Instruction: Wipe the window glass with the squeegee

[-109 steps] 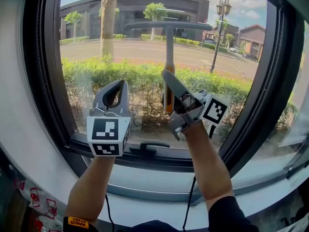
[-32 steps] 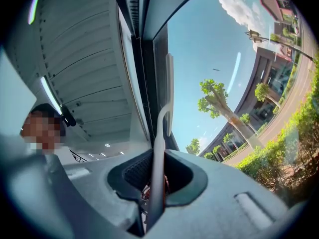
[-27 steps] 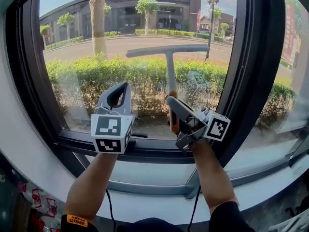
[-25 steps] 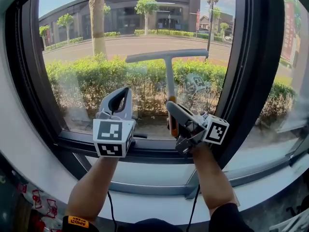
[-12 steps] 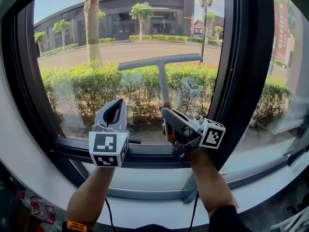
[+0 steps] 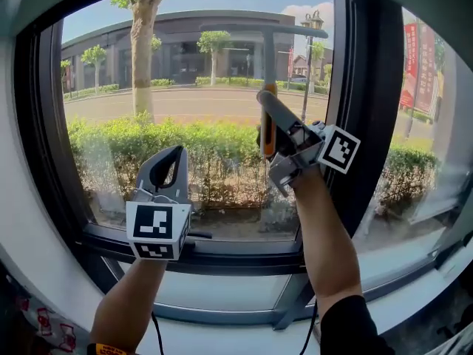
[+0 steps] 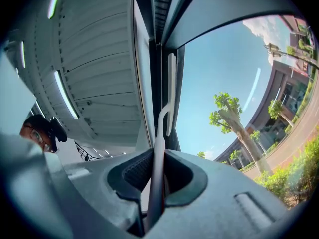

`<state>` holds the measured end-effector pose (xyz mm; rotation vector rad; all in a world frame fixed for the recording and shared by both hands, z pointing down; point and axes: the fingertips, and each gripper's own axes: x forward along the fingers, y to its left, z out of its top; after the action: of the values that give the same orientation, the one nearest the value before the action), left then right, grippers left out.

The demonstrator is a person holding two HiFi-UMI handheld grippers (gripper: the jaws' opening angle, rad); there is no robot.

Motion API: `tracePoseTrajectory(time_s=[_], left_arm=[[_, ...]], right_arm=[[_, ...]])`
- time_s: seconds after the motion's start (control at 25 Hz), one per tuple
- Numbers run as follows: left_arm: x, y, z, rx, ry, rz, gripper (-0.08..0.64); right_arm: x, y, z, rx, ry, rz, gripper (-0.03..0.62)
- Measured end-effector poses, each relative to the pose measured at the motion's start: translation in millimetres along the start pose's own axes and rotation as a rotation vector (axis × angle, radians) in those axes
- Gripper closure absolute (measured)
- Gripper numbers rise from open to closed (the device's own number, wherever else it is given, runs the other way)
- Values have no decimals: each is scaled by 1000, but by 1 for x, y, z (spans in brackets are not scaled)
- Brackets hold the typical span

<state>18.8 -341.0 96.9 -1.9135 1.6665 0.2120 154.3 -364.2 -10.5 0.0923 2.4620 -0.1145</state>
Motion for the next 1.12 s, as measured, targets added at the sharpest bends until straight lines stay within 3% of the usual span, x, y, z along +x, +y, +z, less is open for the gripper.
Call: tracePoseTrajectory(time_s=[0.2,0.4,0.68,1.12], left_arm=[[-6,10,24,28,-49,21,545],[-15,20,33,30,-72,39,545],[-16,15,21,14,-52,27,545],[-24,0,-5,-31,-5,-23,545]], right_arm=[[26,-2,36,-48,-9,-8,543],[33,-2,47,-50,-35,-23,543],[22,-8,33,-33,-33,-48,543],[-12,-14,-2,81,-89,-104,543]])
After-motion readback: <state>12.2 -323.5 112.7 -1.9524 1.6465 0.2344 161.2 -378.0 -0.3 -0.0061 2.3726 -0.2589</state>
